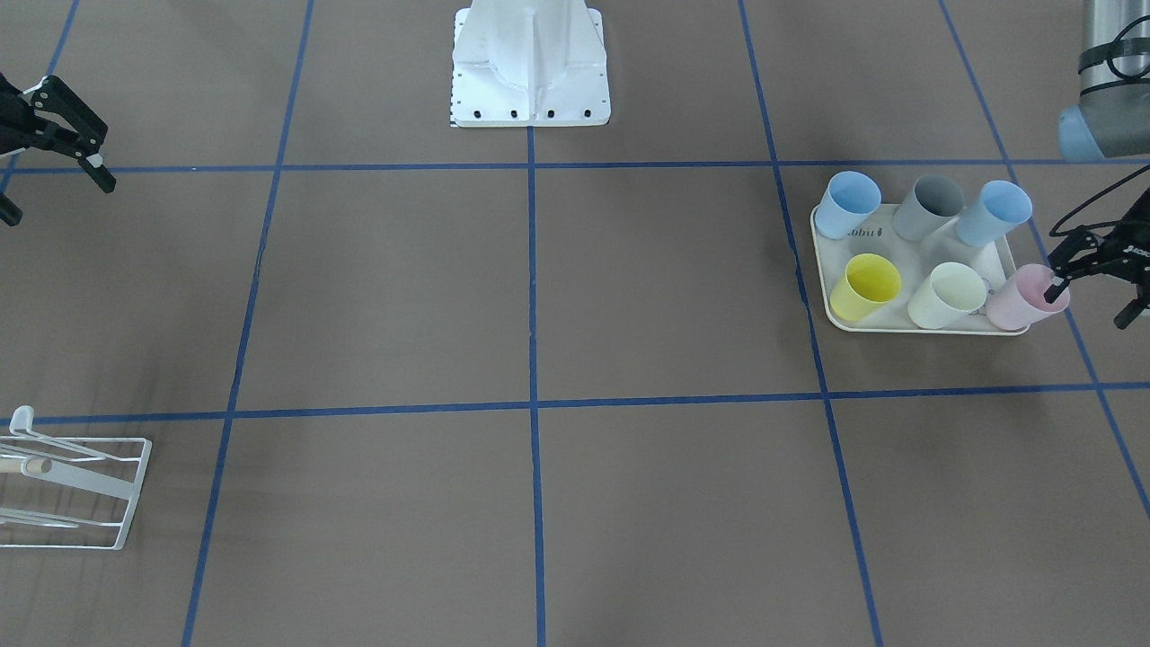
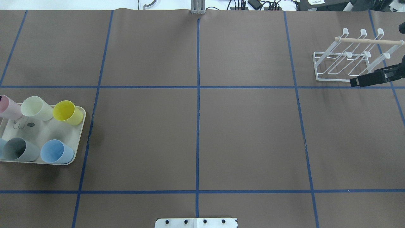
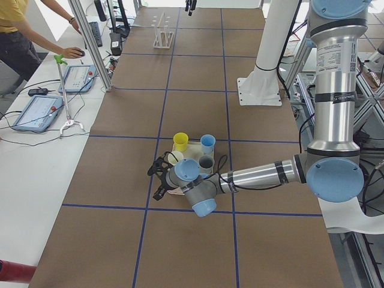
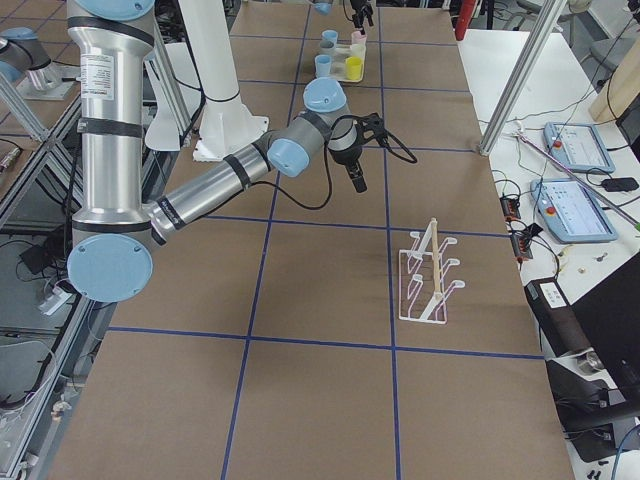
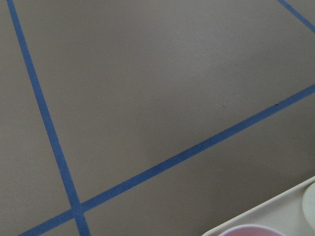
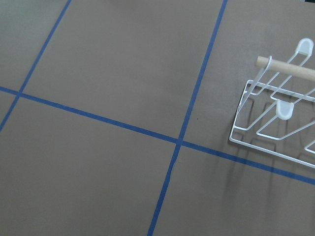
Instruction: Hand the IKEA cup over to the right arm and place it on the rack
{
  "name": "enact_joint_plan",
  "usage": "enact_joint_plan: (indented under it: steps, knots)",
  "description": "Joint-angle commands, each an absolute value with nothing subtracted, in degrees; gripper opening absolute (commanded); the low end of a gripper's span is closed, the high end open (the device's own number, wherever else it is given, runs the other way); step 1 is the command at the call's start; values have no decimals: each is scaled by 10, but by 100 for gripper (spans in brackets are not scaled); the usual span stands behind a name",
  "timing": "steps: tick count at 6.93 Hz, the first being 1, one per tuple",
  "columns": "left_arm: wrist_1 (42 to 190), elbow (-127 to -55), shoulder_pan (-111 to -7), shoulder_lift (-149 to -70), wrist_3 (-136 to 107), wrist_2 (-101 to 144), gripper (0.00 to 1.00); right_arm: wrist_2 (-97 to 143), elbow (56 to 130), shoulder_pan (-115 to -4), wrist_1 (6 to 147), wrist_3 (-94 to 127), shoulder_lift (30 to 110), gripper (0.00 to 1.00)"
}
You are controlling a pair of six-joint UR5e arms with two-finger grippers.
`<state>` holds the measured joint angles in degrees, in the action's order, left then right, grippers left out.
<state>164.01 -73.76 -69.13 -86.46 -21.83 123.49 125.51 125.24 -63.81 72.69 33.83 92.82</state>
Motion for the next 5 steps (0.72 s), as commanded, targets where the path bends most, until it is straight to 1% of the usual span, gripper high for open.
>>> enact_joint_plan:
  steps: [1, 3, 5]
  knots:
    - [1659, -736, -685, -860, -215, 1234, 65, 1255, 1252, -638, 727, 338, 928, 100]
    - [1699, -736, -681, -842, -214, 1239, 49, 1255, 1252, -638, 727, 338, 928, 100]
    - [1709, -736, -672, -835, -214, 1239, 41, 1255, 1251, -638, 727, 338, 928, 100]
